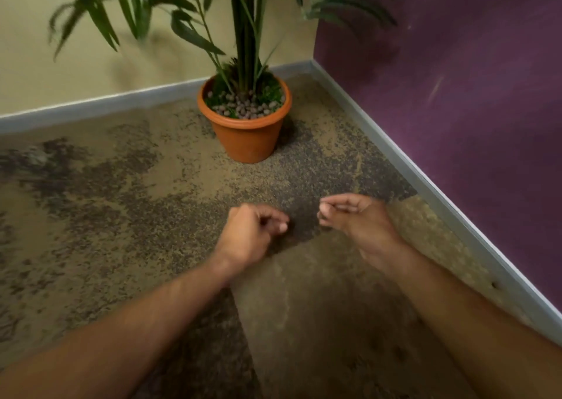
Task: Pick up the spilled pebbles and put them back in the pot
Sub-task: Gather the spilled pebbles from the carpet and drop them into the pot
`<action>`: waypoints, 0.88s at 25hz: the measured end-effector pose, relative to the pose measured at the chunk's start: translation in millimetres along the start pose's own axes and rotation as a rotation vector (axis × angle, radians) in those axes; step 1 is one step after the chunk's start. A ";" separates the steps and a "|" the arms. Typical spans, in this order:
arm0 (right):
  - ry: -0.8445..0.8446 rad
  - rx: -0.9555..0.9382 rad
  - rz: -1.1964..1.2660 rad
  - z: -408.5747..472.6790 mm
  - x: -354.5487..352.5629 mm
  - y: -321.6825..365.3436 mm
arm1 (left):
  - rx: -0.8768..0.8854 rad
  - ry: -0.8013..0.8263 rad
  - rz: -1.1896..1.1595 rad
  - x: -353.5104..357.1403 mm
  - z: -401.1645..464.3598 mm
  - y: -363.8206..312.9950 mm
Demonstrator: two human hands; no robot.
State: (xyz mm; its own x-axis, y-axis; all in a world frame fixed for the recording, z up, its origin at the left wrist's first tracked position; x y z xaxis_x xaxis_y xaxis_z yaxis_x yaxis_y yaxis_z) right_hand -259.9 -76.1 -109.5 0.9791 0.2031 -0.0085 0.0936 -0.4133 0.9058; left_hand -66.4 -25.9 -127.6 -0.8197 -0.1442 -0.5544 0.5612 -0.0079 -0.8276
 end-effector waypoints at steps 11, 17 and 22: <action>0.059 -0.125 -0.018 140.9 106.4 145.4 | -0.303 -0.528 -0.203 -135.1 168.4 -8.3; -0.026 -0.219 -0.263 168.8 116.5 173.7 | -0.297 -0.455 -0.093 -137.8 198.7 -14.8; -0.090 -0.416 -0.285 136.4 60.2 159.7 | -0.213 -0.564 -0.222 -128.8 140.4 -3.3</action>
State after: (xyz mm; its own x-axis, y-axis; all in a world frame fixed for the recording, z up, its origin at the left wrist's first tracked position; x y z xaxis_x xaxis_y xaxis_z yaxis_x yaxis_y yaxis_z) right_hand -161.4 -251.0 -23.2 0.9384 0.1715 -0.2999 0.2976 0.0395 0.9539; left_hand 53.4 -146.2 -41.2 -0.6944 -0.6608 -0.2850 0.3030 0.0907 -0.9487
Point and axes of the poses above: each hand's wrist, its own z-axis towards the middle knuckle, its own x-axis out of the palm, y = z × x, the point moved 5 cm from there along z, towards the middle knuckle, and after that the axes turned 6 degrees about x, right-handed, at the moved point
